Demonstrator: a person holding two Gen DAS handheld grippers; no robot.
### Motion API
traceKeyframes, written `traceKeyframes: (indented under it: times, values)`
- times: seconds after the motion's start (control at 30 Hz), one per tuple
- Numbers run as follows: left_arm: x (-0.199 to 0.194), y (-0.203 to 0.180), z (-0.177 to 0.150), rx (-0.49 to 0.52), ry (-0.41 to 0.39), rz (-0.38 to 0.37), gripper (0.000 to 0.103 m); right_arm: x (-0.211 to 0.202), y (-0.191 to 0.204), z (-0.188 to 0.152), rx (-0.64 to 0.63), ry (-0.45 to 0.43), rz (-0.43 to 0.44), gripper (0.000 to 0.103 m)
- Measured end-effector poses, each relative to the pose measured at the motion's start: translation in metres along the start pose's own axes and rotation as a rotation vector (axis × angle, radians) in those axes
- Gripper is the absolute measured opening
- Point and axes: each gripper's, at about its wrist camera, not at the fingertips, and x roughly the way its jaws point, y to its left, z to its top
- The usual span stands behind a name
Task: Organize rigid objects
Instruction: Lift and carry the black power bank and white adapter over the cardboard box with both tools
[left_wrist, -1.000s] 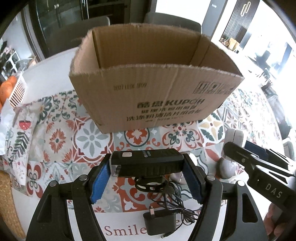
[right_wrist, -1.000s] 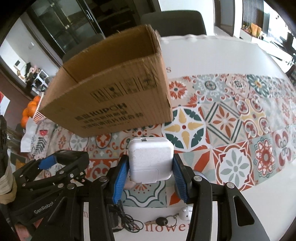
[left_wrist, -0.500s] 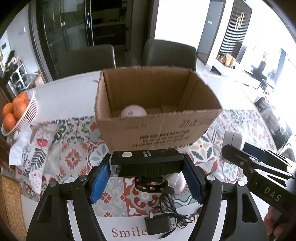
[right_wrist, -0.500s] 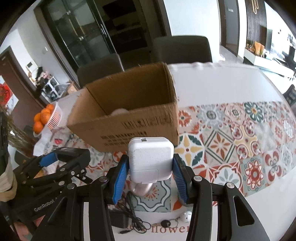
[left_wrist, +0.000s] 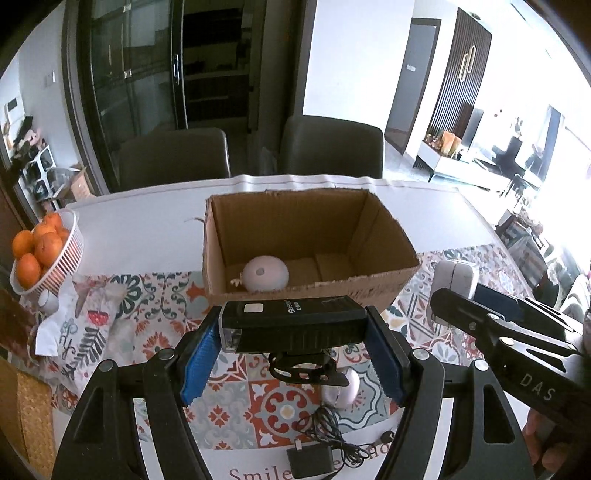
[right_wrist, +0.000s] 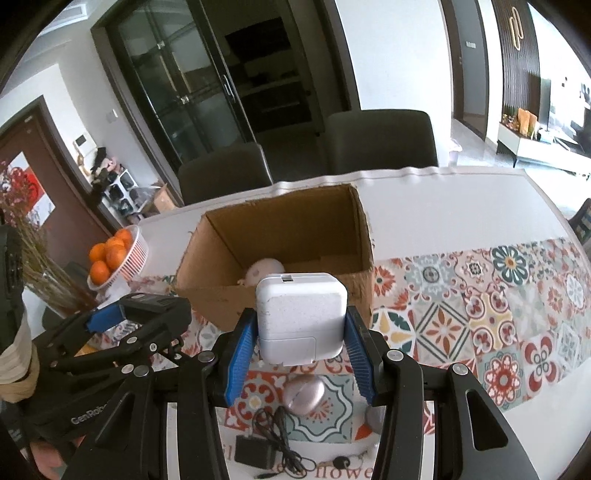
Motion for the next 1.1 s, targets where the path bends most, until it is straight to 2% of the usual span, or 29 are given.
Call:
traceKeyframes:
  times: [0.6, 1.1]
  values:
    - [-0.002, 0.009, 0.051, 0.012, -0.053, 0.039, 0.073, 0.003, 0.010, 0.052, -0.051, -0.053, -0.006, 0.048]
    - [0.029, 0.017, 0.077, 0.028, -0.006, 0.076, 0.073, 0.038, 0.012, 0.078, -0.105, 0.008, -0.030, 0.048]
